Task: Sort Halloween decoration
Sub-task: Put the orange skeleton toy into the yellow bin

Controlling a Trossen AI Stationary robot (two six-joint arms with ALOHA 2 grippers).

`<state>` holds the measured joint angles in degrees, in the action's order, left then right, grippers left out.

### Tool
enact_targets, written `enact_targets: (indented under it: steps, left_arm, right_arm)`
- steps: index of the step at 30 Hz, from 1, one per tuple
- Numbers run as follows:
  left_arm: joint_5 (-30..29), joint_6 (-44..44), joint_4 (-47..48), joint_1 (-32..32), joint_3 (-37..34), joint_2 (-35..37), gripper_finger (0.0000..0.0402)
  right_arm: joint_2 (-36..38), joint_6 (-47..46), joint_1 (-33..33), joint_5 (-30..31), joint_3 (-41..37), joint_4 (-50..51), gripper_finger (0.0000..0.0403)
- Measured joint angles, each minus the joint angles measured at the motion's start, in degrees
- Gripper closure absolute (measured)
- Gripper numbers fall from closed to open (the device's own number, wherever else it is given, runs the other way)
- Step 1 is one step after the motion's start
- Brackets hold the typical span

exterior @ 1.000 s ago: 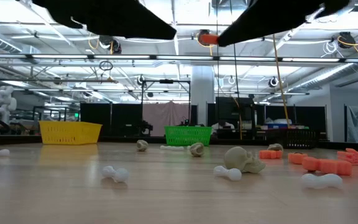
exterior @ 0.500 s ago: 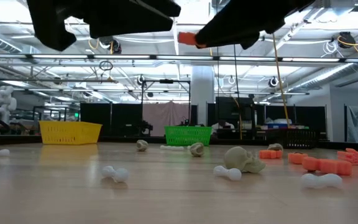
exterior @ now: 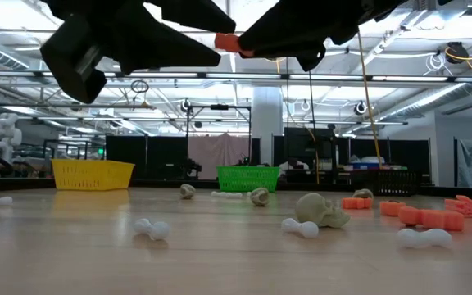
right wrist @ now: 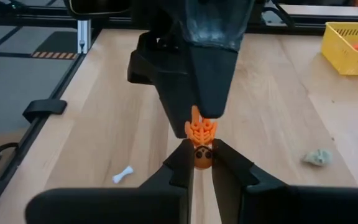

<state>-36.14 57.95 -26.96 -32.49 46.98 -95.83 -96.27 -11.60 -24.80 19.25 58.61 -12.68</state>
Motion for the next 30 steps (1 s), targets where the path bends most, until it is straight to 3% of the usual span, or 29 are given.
enact_targets:
  steps: [17,30]
  left_arm:
    - [1.29,3.99,-1.08,0.78,-0.02,-0.07,0.0229]
    - [4.46,4.07,-1.21,0.96,-0.02,-0.07,0.0347]
  right_arm:
    - [0.00,-1.07,0.09,-1.90,0.00,0.05,0.0376]
    - [0.00,-0.80,0.11,-2.17,0.00,0.06,0.0376]
